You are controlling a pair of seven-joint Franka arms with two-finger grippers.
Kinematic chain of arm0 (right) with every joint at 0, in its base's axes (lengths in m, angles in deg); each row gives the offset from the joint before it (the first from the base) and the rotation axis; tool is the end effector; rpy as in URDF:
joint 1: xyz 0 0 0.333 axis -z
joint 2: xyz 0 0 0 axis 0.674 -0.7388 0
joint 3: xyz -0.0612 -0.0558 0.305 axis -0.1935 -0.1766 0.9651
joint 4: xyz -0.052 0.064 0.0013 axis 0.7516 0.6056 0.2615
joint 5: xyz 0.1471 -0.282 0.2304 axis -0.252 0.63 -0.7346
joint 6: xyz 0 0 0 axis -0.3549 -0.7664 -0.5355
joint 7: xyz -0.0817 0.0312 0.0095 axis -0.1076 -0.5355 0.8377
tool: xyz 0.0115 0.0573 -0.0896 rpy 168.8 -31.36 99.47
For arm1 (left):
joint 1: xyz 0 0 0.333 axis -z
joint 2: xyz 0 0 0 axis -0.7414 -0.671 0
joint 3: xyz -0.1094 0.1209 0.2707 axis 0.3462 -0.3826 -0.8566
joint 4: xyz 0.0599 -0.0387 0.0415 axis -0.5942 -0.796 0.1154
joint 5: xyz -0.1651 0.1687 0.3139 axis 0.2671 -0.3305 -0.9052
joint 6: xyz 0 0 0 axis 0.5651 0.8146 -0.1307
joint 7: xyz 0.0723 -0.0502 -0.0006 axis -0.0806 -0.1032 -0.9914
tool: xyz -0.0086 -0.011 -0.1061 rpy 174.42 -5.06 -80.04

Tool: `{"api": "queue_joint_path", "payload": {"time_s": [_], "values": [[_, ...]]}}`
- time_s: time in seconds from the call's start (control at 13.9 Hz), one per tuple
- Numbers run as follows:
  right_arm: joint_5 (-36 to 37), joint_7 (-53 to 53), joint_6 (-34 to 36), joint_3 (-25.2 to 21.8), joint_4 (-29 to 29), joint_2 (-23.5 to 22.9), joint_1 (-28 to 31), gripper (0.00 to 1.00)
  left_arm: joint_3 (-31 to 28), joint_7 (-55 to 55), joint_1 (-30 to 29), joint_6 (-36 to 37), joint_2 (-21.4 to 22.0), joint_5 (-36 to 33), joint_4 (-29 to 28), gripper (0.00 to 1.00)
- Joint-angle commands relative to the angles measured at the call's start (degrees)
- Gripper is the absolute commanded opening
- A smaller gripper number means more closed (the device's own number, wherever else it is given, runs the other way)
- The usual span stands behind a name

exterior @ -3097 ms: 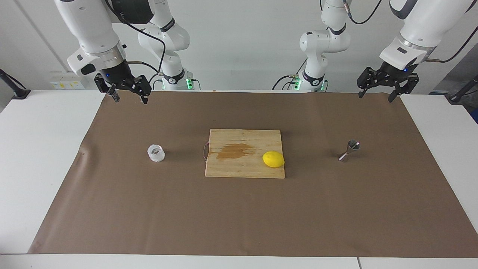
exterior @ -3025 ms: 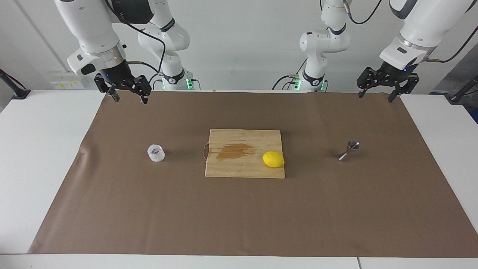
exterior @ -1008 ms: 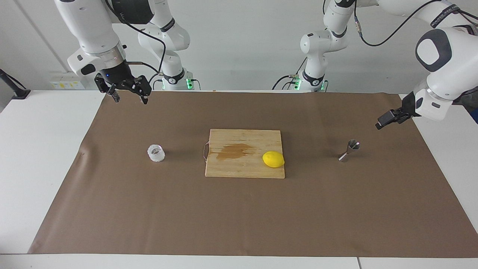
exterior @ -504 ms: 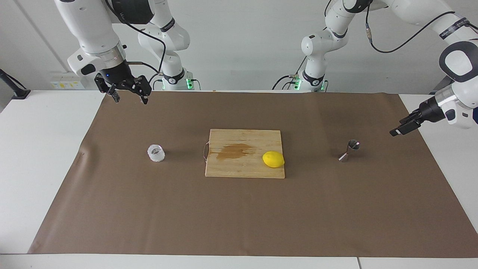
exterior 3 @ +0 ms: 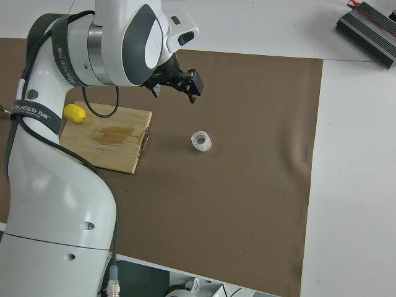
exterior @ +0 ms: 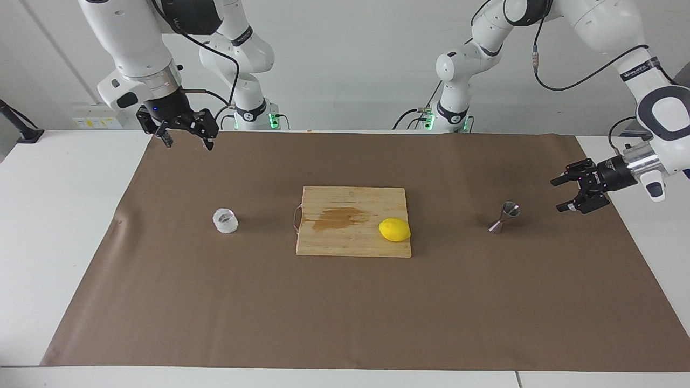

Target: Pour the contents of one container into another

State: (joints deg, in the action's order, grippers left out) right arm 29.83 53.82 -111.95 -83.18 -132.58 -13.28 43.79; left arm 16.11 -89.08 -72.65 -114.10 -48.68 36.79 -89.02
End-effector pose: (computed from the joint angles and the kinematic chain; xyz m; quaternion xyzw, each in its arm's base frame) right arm 0.5424 0.0189 0.6172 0.9989 -0.0447 -0.0123 0.0054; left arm 0.5854 0.1694 0.4227 0.7551 0.5506 -0.2450 0.2582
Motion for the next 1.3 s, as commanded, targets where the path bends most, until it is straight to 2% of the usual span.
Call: {"api": "queue_joint_path", "payload": {"time_s": [0.0, 0.14, 0.43, 0.79, 1.22], "values": [[-1.44, -0.42, -0.03, 0.44, -1.51, 1.43, 0.78, 1.00, 0.58, -2.22, -2.71, -2.06, -0.04, 6.13, -4.88, 1.00], [-1.44, -0.42, -0.03, 0.44, -1.51, 1.43, 0.78, 1.00, 0.58, -3.35, -3.33, -3.38, -1.09, 9.13, -7.34, 1.00], [-1.44, -0.42, -0.03, 0.44, -1.43, 1.43, 0.78, 1.00, 0.58, -5.56, -5.43, -2.94, -5.22, 12.56, -8.58, 1.00], [-1.44, -0.42, -0.03, 0.44, -1.43, 1.43, 0.78, 1.00, 0.59, -4.95, -5.44, -3.29, -5.32, 19.50, -13.06, 1.00], [-1.44, -0.42, -0.03, 0.44, -1.43, 1.43, 0.78, 1.00, 0.67, -0.82, -5.44, -3.38, -5.93, 24.34, -16.66, 1.00]]}}
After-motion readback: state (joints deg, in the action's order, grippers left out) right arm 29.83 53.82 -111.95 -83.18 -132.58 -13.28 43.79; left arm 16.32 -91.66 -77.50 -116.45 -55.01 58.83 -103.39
